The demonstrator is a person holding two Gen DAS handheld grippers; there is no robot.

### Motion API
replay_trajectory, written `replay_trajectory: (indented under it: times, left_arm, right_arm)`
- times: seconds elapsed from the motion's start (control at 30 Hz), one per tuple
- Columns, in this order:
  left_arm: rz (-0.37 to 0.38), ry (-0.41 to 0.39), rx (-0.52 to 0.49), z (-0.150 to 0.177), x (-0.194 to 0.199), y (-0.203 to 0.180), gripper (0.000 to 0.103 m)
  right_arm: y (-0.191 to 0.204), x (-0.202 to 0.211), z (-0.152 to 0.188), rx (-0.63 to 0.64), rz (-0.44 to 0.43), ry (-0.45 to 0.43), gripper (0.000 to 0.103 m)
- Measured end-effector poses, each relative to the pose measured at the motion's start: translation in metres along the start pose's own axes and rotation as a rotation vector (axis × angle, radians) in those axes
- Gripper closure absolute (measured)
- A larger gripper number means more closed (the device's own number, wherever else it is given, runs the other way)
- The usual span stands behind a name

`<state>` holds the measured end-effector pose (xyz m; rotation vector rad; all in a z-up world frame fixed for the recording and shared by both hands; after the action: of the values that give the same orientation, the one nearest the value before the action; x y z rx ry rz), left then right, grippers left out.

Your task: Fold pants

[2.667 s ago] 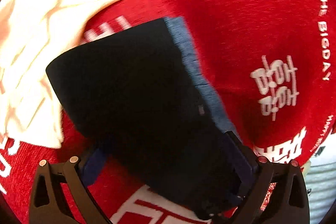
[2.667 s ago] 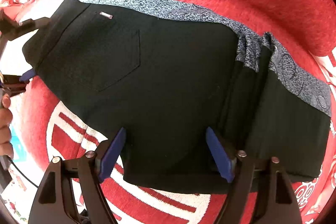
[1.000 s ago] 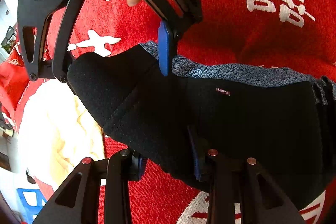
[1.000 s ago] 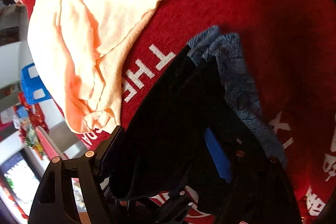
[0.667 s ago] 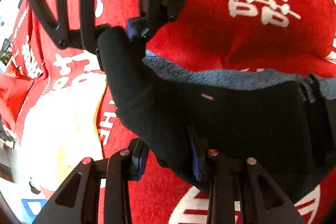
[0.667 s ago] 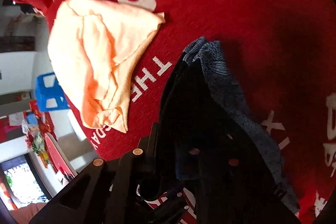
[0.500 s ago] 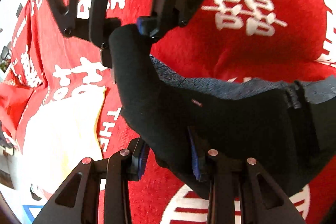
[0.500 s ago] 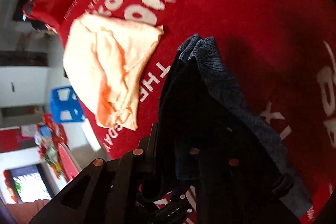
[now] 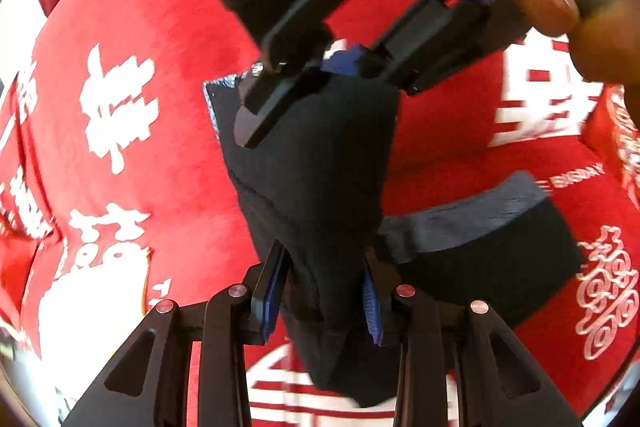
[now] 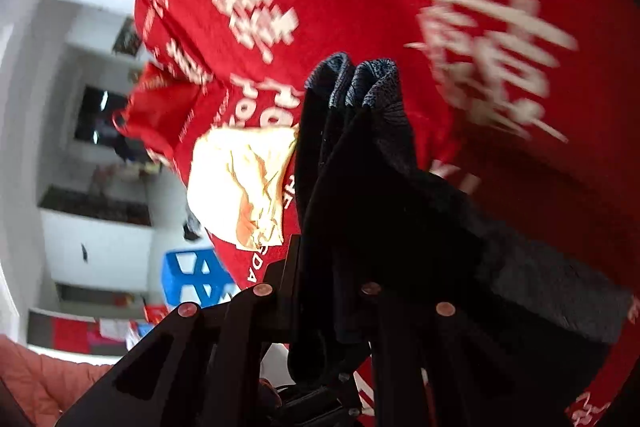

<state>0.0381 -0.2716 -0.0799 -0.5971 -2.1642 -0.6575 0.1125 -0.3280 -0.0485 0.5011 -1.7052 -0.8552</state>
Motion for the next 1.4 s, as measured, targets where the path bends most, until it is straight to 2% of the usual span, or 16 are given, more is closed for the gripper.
replay_trajectory:
  times: [0.17, 0.33, 0.47, 0.7, 0.83, 0.97, 1.07, 1.27, 1.4]
  left_arm:
    - [0.076, 0.0, -0.095, -0.01, 0.013, -0.066, 0.068]
    - [0.128, 0.03, -0.205, -0.003, 0.014, -0.137, 0.068]
    - [0.128, 0.052, -0.312, 0.012, -0.003, -0.18, 0.068]
    - [0.129, 0.115, -0.407, 0.037, -0.02, -0.218, 0.068]
    - [0.111, 0.13, -0.437, 0.046, -0.026, -0.224, 0.064]
    - [0.133, 0.149, -0.455, 0.048, -0.026, -0.222, 0.056]
    - [0.139, 0.158, -0.44, 0.048, -0.024, -0.215, 0.034]
    - [0.188, 0.207, -0.387, 0.047, -0.017, -0.186, 0.034]
    - [0.197, 0.289, -0.279, 0.043, -0.023, -0.157, 0.034]
  right_arm:
    - [-0.046, 0.055, 0.038, -0.089, -0.022, -0.096, 0.09]
    - [-0.113, 0.099, 0.087, -0.237, -0.039, -0.178, 0.09]
    - [-0.159, 0.108, 0.116, -0.319, -0.037, -0.214, 0.09]
    - [-0.223, 0.097, 0.151, -0.43, -0.024, -0.228, 0.09]
    - [-0.247, 0.088, 0.165, -0.477, -0.02, -0.217, 0.088]
    - [-0.247, 0.083, 0.167, -0.47, 0.008, -0.219, 0.084]
    - [-0.249, 0.084, 0.171, -0.475, 0.035, -0.219, 0.082]
    - [-0.244, 0.084, 0.172, -0.438, 0.145, -0.197, 0.079]
    - [-0.237, 0.084, 0.169, -0.401, 0.237, -0.175, 0.073]
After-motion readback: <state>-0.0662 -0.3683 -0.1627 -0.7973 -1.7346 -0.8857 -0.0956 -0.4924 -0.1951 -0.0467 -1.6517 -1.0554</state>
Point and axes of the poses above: each gripper's, at about its wrist camera, not at the fingertips, and x roughly against the way its jaws point, y to its left, z to its underside, the point moved 6 cm from there along -x, roughly the way its jaws point, and after that the axes turned 6 degrees about -z, right-handed, at the moved point
